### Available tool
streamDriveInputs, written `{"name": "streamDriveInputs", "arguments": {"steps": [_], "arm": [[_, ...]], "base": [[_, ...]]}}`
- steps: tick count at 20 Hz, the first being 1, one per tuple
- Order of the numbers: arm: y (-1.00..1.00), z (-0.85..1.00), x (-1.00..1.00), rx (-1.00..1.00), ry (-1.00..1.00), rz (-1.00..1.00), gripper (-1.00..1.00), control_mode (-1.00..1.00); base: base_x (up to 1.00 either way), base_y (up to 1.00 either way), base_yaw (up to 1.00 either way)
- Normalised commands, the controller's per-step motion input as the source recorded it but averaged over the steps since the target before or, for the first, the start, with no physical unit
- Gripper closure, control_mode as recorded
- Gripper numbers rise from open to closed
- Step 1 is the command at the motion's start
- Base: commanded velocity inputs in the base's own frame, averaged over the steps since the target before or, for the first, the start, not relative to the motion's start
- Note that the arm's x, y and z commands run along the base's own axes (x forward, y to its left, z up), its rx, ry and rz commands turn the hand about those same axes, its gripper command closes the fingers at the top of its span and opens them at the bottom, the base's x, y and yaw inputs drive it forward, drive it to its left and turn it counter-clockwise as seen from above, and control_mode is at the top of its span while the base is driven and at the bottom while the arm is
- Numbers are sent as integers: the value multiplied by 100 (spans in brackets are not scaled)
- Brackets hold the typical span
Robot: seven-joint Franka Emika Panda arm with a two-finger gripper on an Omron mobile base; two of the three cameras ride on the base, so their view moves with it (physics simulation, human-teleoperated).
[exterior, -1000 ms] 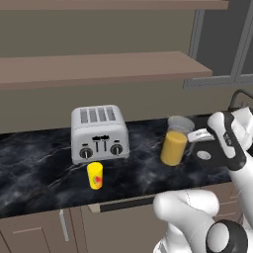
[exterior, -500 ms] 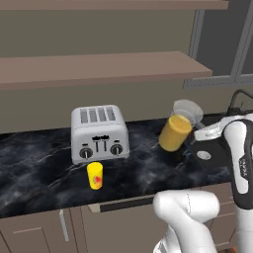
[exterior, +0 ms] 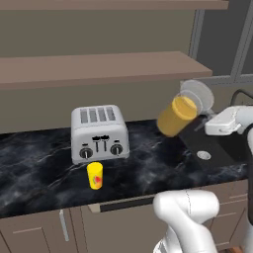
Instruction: Place the pitcher and cup on the dining counter for serving.
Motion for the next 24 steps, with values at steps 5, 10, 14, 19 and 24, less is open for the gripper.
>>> {"name": "streamDriveInputs", "arguments": {"steps": [5,10,14,19,24], "arm": [[31,29,-41,0,0,12,100,-100],[8,0,-12,0,-1,4,100,100],[0,0,0,0,0,0,100,100],[0,0,0,0,0,0,100,100],[0,0,0,0,0,0,100,100]], "base": [[0,0,0],[-44,43,20],[-47,72,40],[-36,94,68],[-19,88,86]]}}
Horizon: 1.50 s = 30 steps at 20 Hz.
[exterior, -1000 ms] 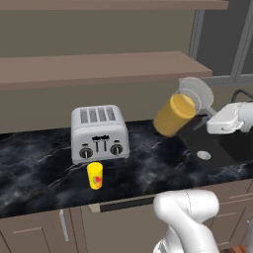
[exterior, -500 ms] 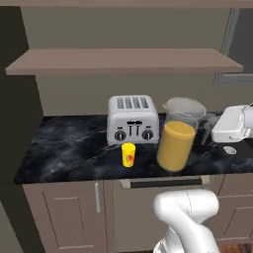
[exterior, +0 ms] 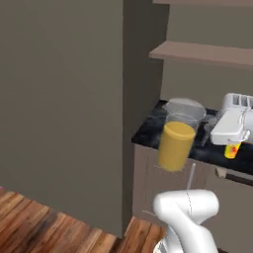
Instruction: Place the pitcher and cup on the dining counter for serving.
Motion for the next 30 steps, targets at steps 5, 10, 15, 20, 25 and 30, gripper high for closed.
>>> {"name": "streamDriveInputs", "arguments": {"steps": [5,10,15,20,25,30], "arm": [[0,0,0,0,0,0,100,100],[0,0,0,0,0,0,100,100],[0,0,0,0,0,0,100,100],[0,0,0,0,0,0,100,100],[0,0,0,0,0,0,100,100],[0,0,0,0,0,0,100,100]], "base": [[-2,96,79],[0,98,79],[0,92,82],[0,89,82],[0,91,81],[0,91,79]]}}
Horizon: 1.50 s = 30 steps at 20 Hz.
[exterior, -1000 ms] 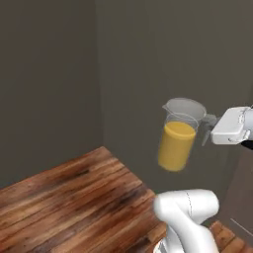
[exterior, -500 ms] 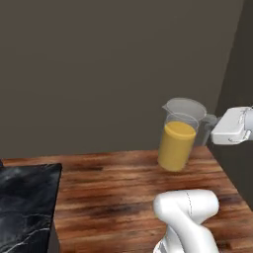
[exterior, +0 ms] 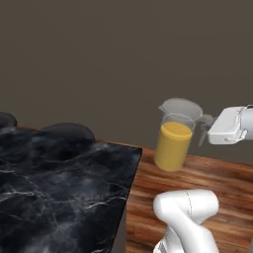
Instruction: Place the pitcher and cup on the dining counter for serving.
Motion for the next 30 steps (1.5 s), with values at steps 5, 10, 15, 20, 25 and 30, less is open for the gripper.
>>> {"name": "streamDriveInputs", "arguments": {"steps": [5,10,15,20,25,30], "arm": [[0,0,0,0,0,0,100,100],[0,0,0,0,0,0,100,100],[0,0,0,0,0,0,100,100],[0,0,0,0,0,0,100,100],[0,0,0,0,0,0,100,100],[5,0,14,0,0,0,100,-100]], "base": [[40,38,72],[62,-53,55],[0,-68,69],[16,-50,71],[37,-33,47],[39,0,5]]}}
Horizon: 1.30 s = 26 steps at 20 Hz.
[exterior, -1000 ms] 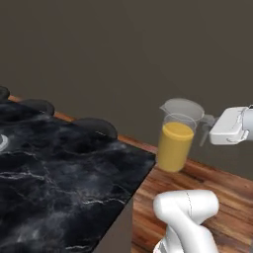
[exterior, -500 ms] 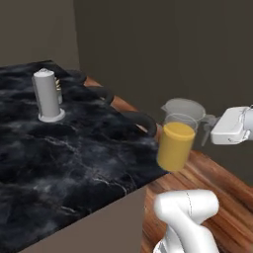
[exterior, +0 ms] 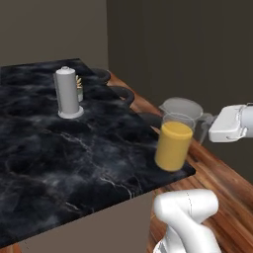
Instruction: Place the pitcher and cup on the dining counter for serving.
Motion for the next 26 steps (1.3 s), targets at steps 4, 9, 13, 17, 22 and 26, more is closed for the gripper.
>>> {"name": "streamDriveInputs", "arguments": {"steps": [4,9,13,17,22,26], "arm": [[46,-2,72,0,6,-1,100,-100],[40,-10,72,2,13,-1,100,-100],[20,-20,55,4,14,0,100,-100],[19,-38,63,5,3,0,100,-100],[30,-42,77,8,0,0,100,-100],[50,-28,75,0,0,-2,100,-100]], "base": [[0,0,0],[0,0,0],[0,0,0],[0,0,0],[0,0,0],[0,0,0]]}}
